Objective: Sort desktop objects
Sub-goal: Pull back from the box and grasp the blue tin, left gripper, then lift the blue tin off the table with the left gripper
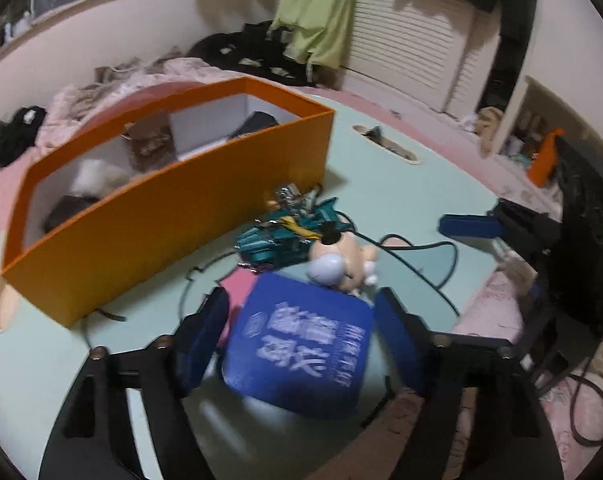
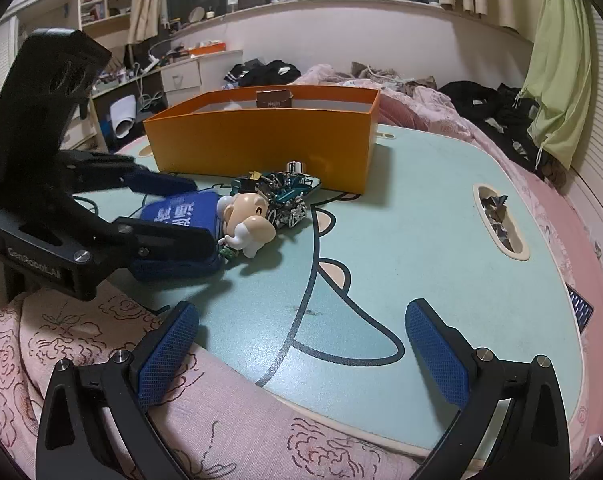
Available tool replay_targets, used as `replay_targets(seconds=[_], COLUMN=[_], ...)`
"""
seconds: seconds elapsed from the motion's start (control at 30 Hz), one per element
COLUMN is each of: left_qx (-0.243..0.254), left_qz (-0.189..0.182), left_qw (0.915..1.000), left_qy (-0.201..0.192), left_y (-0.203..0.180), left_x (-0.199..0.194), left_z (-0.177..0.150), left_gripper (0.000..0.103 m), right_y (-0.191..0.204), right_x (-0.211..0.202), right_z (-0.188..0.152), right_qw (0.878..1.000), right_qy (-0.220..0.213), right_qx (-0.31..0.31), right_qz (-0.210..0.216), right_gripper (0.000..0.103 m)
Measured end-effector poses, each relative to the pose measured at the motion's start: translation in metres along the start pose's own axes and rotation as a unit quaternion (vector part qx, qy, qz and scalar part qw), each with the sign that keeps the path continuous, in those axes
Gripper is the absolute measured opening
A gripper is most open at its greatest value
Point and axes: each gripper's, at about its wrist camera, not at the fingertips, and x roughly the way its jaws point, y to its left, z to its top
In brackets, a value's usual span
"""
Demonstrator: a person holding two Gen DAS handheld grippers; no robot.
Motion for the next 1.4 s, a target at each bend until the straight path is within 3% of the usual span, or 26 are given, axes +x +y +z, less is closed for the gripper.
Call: replay_targets(seconds=[0.1,0.33,0.43,0.47,0.53,0.6,0.87,1.07,1.27,1.4], left_qx=[-0.026,-0.067,-0.096,-0.105,-0.094,-0.075,-0.078,-0.078,-0.078,-0.078], left_qz=[0.001,0.076,0.088,0.083,0.102,0.125,0.125,0.125,0.125,0.125], left_qw=[0.9997,0.9942,0.9913,0.9909,0.9903,0.9893,0.9889,0.9890,0.9890,0.9890], left_qy=[0.004,-0.035,-0.021,-0.005,-0.007,0.007,0.017,0.017,0.017,0.017], left_y=[0.010,0.017,0.025,0.029,0.026,0.019,0.023,0.024,0.023,0.023], left_x=[0.001,-0.033,-0.032,-0.026,-0.023,-0.017,-0.010,-0.010,-0.011,-0.011], left_z=[-0.005,-0.025,-0.037,-0.040,-0.041,-0.038,-0.037,-0.037,-0.036,-0.036], left_gripper=[0.067,0.067,0.068,0.071,0.083,0.085,0.103,0.103,0.103,0.103], right_y=[0.000,0.000,-0.001,-0.001,0.000,-0.001,-0.001,-0.001,-0.003,0.020], right_x=[0.000,0.000,0.000,0.000,0.000,0.000,-0.001,-0.001,0.002,0.010], right_z=[0.000,0.000,0.000,0.000,-0.001,0.000,0.001,0.003,0.028,0.056], right_qw=[1.000,1.000,1.000,1.000,1.000,1.000,1.000,1.000,0.998,1.000], right_qy=[0.000,0.000,0.000,0.000,-0.001,0.000,-0.001,0.002,-0.001,-0.002], right_qx=[0.000,0.000,0.000,0.001,0.000,0.000,0.000,0.005,0.063,0.024], right_qz=[0.000,0.000,0.000,0.000,-0.001,0.000,0.000,0.002,0.029,0.011], right_gripper=[0.103,0.103,0.103,0.103,0.103,0.103,0.103,0.103,0.103,0.103])
